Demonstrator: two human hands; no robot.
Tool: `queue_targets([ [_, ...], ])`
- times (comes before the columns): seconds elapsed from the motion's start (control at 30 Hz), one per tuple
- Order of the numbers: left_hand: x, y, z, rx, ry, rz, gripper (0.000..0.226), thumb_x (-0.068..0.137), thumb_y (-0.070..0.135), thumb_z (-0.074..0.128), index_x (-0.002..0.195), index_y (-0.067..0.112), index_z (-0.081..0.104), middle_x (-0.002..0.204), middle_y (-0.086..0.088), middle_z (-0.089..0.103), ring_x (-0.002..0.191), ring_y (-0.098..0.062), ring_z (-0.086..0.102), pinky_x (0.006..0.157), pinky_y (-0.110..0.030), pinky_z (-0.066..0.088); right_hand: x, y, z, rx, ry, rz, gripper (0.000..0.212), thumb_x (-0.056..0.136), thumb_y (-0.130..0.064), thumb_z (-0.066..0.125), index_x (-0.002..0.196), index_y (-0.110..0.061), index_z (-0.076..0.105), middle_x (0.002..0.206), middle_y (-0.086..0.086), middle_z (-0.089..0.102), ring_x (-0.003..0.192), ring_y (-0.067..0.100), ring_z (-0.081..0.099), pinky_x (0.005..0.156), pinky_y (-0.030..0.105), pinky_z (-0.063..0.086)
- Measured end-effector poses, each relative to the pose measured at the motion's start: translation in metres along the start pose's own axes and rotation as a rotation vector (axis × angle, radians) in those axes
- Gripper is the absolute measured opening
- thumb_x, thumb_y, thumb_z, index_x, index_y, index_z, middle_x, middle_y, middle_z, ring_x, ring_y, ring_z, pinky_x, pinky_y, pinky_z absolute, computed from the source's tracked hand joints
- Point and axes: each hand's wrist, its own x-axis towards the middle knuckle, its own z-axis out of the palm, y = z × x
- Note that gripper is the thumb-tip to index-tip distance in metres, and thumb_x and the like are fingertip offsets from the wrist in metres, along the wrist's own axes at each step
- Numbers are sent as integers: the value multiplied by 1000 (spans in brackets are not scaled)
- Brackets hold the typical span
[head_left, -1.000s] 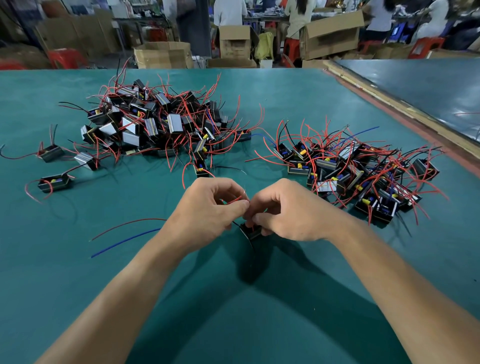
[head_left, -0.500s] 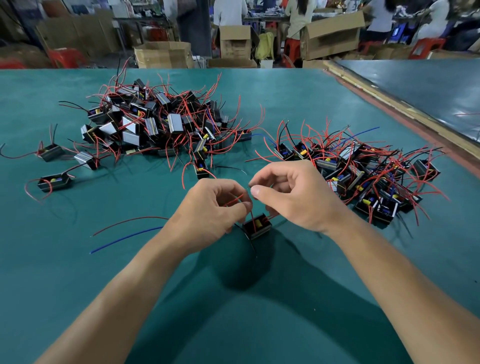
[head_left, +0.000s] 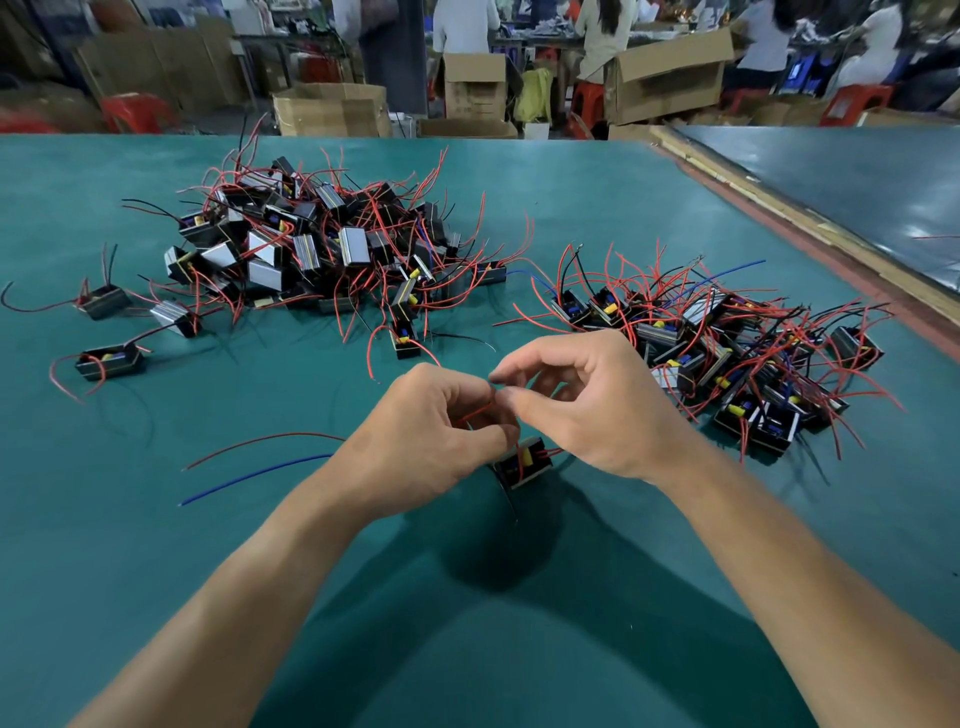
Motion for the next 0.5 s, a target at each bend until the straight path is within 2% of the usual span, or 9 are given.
queue_targets([
  [0.13,-1,1,1,-1,1,-6,14,76,24,62,71,12,67,56,8,46,54,-14,37,52,-34,34,0,0,-2,-20,-22,-2,6,78,-13,72,80,-18,76,73,-6,72,60,4,61,61,18,48],
  [0.23,0,3,1,26,28,-7,15,76,29,61,69,17,66,57,-7,56,53,-14,43,50,-41,40,1,0,-4,-8,-13,-12,6,79,-7,74,81,-12,75,73,-2,73,63,14,65,62,21,52],
  [0.33,1,1,-1,-3,62,8,17,89,23,62,76,17,70,62,-5,66,53,-15,48,52,-46,45,2,0,-6,-10,-9,-16,12,82,-2,74,80,-14,73,73,-3,72,64,17,65,63,22,52],
  [0.43,3,-3,0,38,89,16,23,98,20,56,79,19,70,63,-6,66,50,-24,48,51,-42,45,3,-1,-8,19,-14,2,20,83,2,73,82,-17,71,70,-10,69,62,3,60,62,16,48],
  [0.5,5,-6,2,155,115,18,22,97,20,55,83,22,71,62,-2,66,48,-21,49,48,-31,43,2,-2,-8,24,-23,10,23,84,3,72,87,-19,68,73,-10,66,64,2,58,63,13,46],
])
